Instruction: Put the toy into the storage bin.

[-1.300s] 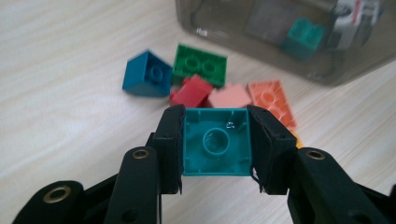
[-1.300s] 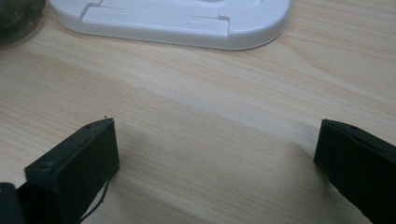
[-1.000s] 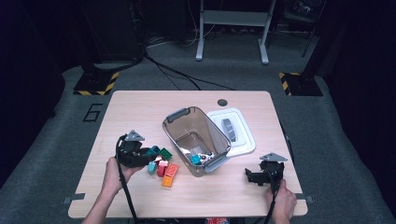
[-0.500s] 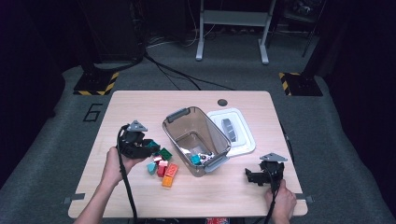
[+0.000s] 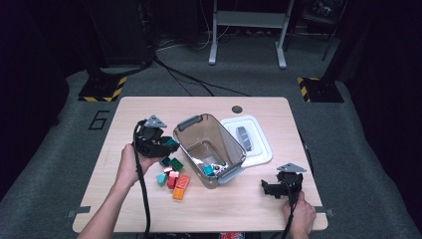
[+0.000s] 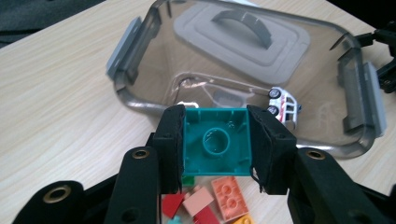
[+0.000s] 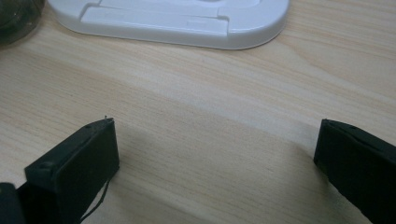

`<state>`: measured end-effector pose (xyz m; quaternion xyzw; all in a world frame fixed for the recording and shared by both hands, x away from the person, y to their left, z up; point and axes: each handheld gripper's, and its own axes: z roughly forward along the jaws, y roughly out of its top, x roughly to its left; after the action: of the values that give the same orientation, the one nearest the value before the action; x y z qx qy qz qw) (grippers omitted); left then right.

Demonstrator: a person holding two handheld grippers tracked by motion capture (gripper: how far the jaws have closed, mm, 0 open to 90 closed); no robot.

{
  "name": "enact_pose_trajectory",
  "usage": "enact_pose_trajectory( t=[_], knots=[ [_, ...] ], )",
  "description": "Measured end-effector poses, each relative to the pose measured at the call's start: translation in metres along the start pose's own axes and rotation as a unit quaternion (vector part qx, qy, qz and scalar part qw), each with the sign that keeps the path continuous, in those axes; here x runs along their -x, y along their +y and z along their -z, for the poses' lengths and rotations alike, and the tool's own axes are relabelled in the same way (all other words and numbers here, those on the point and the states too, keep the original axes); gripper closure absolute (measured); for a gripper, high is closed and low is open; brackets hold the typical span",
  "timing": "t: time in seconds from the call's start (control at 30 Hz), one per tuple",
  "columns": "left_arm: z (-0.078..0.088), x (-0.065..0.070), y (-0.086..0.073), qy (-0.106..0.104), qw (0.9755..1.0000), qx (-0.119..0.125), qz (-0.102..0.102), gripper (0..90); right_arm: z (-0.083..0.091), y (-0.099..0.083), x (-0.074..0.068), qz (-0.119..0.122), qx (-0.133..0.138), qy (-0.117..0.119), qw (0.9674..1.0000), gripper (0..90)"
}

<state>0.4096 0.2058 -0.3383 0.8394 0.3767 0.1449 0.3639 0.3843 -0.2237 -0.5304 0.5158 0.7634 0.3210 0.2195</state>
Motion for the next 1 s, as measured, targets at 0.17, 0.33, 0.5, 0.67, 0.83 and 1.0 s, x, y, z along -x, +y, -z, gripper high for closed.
enact_pose_trajectory(
  t=[0.17,0.33,0.5,0.67,0.83,1.0],
  knots=[
    [-0.008,0.012,0.012,-0.013,0.9998,0.001,-0.012,59.2,0.0,0.0,0.0,0.0,0.0,0.0,1.0,0.0],
    [-0.02,0.021,0.017,-0.025,0.9994,-0.007,-0.022,59.2,0.0,0.0,0.0,0.0,0.0,0.0,1.0,0.0],
    [-0.031,0.03,0.017,-0.039,0.9988,-0.013,-0.025,59.2,0.0,0.0,0.0,0.0,0.0,0.0,1.0,0.0],
    [-0.043,0.04,0.013,-0.057,0.9977,-0.027,-0.024,59.2,0.0,0.0,0.0,-0.001,-0.001,-0.001,1.0,0.0],
    [-0.053,0.049,0.008,-0.069,0.9966,-0.036,-0.027,59.2,0.001,0.0,0.0,0.0,-0.001,0.0,1.0,0.0],
    [-0.063,0.057,0.003,-0.079,0.9954,-0.046,-0.028,59.2,0.001,0.0,0.0,0.001,-0.001,0.0,1.0,0.0]
  ],
)
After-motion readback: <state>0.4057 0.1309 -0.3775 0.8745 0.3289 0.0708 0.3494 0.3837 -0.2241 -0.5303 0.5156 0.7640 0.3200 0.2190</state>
